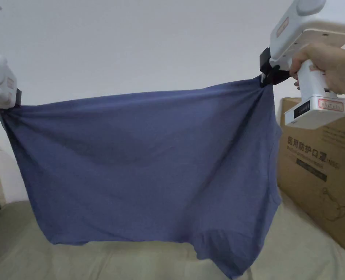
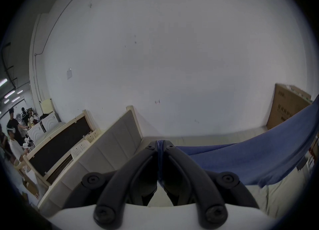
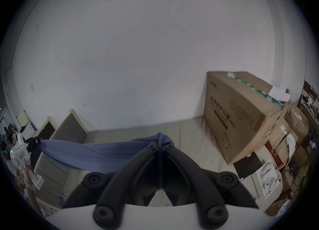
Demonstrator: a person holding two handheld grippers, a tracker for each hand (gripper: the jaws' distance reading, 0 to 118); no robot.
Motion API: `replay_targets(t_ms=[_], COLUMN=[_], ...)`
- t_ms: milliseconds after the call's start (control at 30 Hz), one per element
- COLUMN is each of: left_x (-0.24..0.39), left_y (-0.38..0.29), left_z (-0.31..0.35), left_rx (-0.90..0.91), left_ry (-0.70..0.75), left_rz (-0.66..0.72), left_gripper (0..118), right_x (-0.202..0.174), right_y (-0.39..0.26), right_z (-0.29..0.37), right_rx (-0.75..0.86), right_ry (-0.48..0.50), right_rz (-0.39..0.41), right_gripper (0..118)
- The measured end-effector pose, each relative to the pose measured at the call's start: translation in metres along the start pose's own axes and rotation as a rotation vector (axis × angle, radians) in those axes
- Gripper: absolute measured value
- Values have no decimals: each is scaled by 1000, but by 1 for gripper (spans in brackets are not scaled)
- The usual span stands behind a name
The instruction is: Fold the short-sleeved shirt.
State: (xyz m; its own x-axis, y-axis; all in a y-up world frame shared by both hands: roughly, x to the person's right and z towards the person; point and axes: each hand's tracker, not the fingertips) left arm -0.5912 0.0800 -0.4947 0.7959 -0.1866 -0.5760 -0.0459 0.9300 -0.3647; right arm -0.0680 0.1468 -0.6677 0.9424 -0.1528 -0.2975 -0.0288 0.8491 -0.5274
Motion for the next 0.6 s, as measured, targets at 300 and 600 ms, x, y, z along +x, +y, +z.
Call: replay_targets(t_ms=[300,600], left_x=[58,97], left_y=[-186,-353], left_z=[-96,-149], left_rx=[-286,-513], left_ry=[14,-29], left_rz=[-110,-115], left_gripper=[3,3], right_x=[22,47], right_y=[-145,-324], right_z=[-158,-299], right_rx=[-342,-673], right_ry=[-71,-140], right_rz=[25,10], right_gripper=[1,1])
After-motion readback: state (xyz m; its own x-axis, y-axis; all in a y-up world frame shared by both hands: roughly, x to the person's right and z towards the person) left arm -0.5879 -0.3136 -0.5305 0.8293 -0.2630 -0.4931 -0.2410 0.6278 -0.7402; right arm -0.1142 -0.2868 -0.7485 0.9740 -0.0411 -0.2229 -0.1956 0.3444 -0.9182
